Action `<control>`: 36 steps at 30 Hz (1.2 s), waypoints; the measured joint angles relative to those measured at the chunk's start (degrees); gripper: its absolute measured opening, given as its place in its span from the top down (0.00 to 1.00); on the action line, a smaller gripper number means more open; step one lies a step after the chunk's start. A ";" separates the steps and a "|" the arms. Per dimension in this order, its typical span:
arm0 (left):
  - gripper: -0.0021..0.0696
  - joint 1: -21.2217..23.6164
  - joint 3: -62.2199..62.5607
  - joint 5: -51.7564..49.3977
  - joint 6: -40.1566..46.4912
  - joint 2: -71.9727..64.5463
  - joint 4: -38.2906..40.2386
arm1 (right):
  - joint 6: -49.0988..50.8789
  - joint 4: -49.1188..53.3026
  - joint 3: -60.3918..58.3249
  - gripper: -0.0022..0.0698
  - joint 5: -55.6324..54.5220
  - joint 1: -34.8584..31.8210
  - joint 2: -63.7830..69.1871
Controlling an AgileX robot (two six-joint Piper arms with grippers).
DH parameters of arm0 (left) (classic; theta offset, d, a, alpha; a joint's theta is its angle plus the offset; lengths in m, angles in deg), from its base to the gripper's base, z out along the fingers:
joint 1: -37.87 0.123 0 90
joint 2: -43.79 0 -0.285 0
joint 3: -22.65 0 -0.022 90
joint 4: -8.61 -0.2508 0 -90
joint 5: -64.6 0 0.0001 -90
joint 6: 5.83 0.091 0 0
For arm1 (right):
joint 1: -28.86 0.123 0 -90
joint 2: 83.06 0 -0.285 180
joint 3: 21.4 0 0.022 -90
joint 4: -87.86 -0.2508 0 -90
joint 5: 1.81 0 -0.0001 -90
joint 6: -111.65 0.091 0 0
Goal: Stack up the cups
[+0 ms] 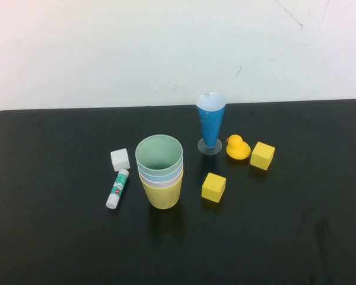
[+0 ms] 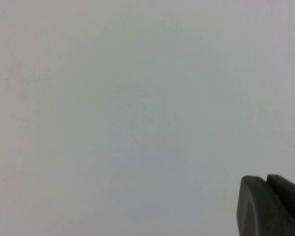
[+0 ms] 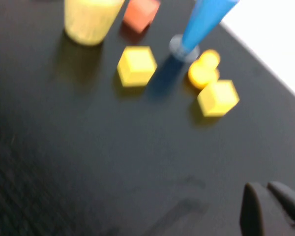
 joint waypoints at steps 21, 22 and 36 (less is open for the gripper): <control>0.97 4.18 -6.40 -11.82 0.00 6.61 0.00 | -0.77 0.00 -1.86 0.97 0.64 0.00 -0.13; 0.97 5.35 -6.40 -14.39 0.00 6.71 0.00 | -0.77 0.00 -1.86 0.97 0.64 0.00 -0.13; 0.97 10.65 -6.28 -38.26 -4.32 6.83 0.79 | -0.77 0.00 -1.86 0.97 0.64 1.11 -0.03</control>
